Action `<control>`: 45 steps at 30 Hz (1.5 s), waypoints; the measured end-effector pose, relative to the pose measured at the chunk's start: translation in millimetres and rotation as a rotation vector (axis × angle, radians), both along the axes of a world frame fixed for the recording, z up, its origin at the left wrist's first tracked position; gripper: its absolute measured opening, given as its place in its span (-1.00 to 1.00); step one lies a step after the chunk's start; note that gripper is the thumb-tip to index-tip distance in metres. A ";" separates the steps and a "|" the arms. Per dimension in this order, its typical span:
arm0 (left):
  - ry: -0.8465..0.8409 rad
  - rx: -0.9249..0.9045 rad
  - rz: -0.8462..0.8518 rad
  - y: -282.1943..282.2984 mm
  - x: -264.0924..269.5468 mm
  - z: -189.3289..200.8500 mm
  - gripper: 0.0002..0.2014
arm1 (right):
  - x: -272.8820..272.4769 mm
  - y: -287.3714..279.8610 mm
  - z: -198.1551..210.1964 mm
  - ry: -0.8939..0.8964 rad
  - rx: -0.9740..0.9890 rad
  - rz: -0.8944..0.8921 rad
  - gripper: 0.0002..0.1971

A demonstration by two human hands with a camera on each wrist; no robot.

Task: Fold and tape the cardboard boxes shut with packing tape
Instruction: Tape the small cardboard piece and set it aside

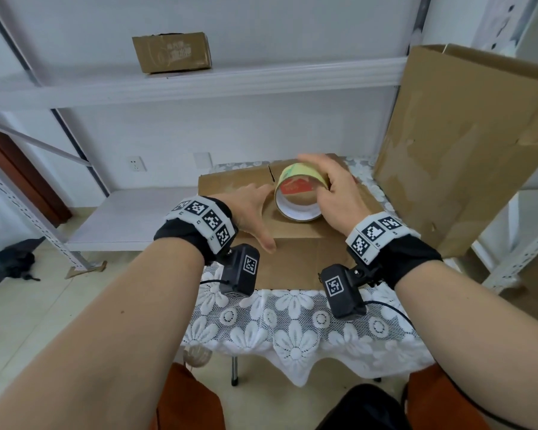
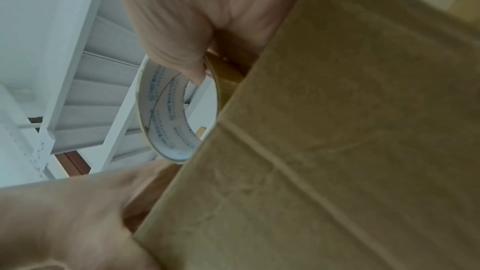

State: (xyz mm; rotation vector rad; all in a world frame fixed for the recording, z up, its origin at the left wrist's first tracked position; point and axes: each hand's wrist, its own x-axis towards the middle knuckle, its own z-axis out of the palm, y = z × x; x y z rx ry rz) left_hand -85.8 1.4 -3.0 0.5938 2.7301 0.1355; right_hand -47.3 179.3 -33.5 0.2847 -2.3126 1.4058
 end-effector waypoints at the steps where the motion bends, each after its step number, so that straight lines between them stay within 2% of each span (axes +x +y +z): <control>1: -0.001 0.001 -0.001 -0.1 0.7 -0.2 0.17 | -0.3 0.0 -0.3 0.005 0.020 -0.013 -0.39; 14: -0.011 0.043 -0.005 -2.8 0.3 -3.2 0.18 | -10.3 15.1 1.4 0.003 0.077 -0.015 -0.43; 20: -0.025 0.020 -0.004 -0.4 -0.7 -1.4 0.17 | -7.7 18.3 8.8 -0.037 0.213 0.012 -0.43; 28: 0.004 0.009 -0.007 16.7 6.9 -3.0 0.20 | -10.0 13.3 11.3 -0.054 0.274 0.018 -0.44; 32: 0.012 0.089 -0.038 25.5 6.3 -5.4 0.11 | -7.8 15.6 9.2 -0.050 0.213 0.006 -0.43; 39: 0.027 0.074 -0.036 26.1 4.2 -7.5 0.15 | 6.8 11.6 -3.5 -0.052 -0.049 0.009 -0.47; 45: 0.030 0.045 -0.032 26.6 3.7 -7.7 0.18 | 3.8 13.6 -6.1 -0.081 -0.072 -0.069 -0.47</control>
